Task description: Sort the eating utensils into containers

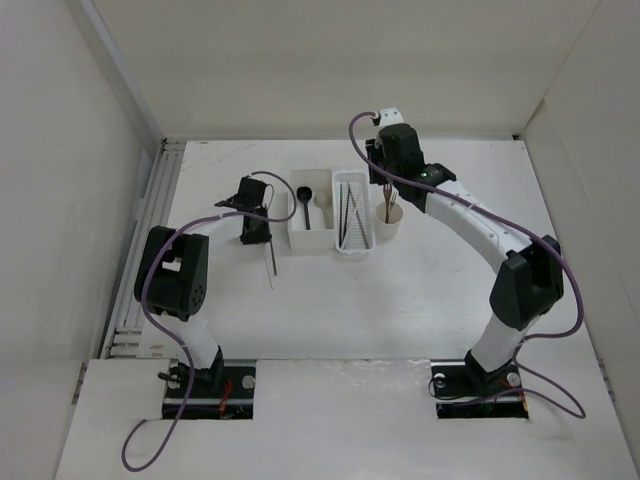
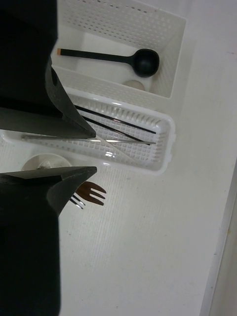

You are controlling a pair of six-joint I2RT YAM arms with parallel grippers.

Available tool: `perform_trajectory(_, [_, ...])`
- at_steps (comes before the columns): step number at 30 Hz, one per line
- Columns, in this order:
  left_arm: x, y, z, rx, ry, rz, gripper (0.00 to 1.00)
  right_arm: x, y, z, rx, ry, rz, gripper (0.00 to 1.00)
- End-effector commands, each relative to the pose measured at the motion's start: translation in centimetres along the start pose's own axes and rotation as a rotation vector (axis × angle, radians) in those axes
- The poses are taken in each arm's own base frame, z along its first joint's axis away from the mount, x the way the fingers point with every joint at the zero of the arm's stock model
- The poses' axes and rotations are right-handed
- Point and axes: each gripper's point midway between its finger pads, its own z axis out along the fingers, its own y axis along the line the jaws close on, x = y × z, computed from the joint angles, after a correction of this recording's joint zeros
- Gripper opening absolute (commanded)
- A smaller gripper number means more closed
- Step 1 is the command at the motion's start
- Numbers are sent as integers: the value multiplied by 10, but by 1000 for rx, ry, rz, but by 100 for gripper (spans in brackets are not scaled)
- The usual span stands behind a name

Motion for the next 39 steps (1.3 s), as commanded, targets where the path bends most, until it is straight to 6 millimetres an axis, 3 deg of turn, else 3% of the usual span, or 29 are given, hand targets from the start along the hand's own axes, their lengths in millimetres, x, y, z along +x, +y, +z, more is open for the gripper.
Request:
perform_trajectory(1, [25,21,6,-54,106,-27,17,-25,-5,-3,5,-76,16,35])
perform_trajectory(3, [24,24,7,-58,105,-36,0,-25,-5,-3,5,-76,16,35])
perform_trajectory(5, [26,25,6,-61,115,-35,0,-28,-5,-6,4,-85,19,35])
perform_trajectory(8, [7,27,-4,-32,102,-51,0,-28,-4,-6,-5,-84,18,35])
perform_trajectory(10, [-19,24,-18,12,52,-51,0,-33,-2,-14,-28,-98,12,35])
perform_trajectory(13, [-54,17,-47,84,-39,-38,0,-28,7,-20,-94,-105,-24,43])
perform_trajectory(17, [-101,-2,-97,206,-205,-28,0,-34,38,-46,-251,-161,-126,50])
perform_trajectory(18, [-120,-8,-120,240,-291,-23,0,-38,44,-51,-292,-184,-145,52])
perform_trajectory(19, [-132,-15,-135,284,-337,-24,0,-36,69,-62,-410,-194,-174,59])
perform_trajectory(21, [-158,-27,-178,360,-464,-19,0,-39,88,-77,-516,-226,-195,76])
perform_trajectory(22, [-170,-39,-197,419,-527,-6,0,-43,107,-91,-612,-252,-208,100])
perform_trajectory(23, [-177,-46,-213,447,-575,9,0,-49,116,-100,-655,-265,-202,100])
perform_trajectory(25, [-184,-68,-249,546,-661,33,0,-55,138,-108,-736,-290,-218,100])
perform_trajectory(26, [-186,-72,-261,581,-688,36,0,-61,156,-122,-817,-314,-234,100])
perform_trajectory(29, [-183,-99,-304,755,-754,43,0,-74,181,-141,-944,-380,-203,100])
perform_trajectory(31, [-175,-113,-317,823,-767,60,0,-79,184,-146,-968,-392,-154,99])
perform_trajectory(32, [-175,-120,-337,865,-820,72,0,-87,185,-149,-973,-422,-142,96])
perform_trajectory(35, [-165,-130,-349,915,-856,104,0,-82,189,-151,-1009,-408,-112,92])
perform_trajectory(39, [-157,-139,-359,941,-878,130,0,-91,194,-160,-1052,-440,-74,87])
